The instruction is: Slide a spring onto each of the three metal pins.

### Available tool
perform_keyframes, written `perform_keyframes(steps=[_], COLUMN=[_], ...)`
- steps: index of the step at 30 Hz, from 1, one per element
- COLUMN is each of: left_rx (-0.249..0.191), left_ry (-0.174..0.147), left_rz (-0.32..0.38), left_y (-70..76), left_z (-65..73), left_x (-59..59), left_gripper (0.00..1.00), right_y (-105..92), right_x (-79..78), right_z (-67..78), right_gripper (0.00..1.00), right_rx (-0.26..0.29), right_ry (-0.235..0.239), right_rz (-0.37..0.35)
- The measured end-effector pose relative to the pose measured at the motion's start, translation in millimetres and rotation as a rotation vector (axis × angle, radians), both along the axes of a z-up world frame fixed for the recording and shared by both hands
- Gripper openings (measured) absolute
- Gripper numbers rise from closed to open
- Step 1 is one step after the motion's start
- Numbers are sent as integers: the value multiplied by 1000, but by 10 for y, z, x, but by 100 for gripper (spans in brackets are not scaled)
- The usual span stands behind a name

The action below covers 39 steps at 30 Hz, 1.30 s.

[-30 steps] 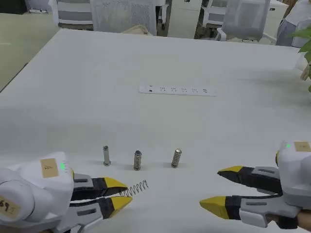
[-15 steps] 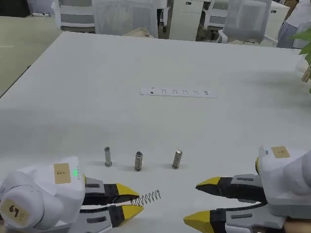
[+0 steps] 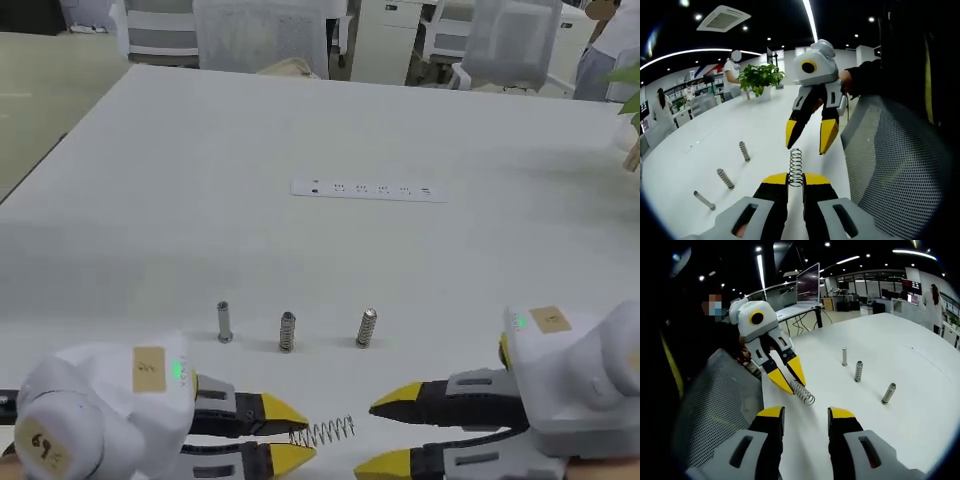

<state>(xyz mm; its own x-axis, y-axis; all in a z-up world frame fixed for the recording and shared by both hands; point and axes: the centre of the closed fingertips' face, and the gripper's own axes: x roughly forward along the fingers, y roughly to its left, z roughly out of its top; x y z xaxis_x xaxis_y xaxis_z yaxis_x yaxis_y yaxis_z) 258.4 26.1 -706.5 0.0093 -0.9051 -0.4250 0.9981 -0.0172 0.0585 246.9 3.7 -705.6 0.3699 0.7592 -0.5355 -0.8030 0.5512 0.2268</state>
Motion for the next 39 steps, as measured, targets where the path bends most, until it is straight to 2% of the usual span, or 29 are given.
perform_keyframes(steps=[11, 28, 35, 39], left_rx=[-12, -21, -21, -19], left_ry=[6, 10, 8, 6], left_rz=[-47, -72, -73, -69], left_y=[-73, -122, -128, -131], left_z=[56, 89, 93, 88], left_x=[-117, -189, -188, -179], left_gripper=[3, 3, 3, 3], right_y=[89, 116, 164, 203], right_x=[-43, -88, -101, -101], right_z=[8, 48, 106, 122], right_gripper=[26, 11, 10, 9], right_rx=[30, 47, 22, -29], right_ry=[28, 45, 31, 21], right_rz=[41, 71, 93, 127])
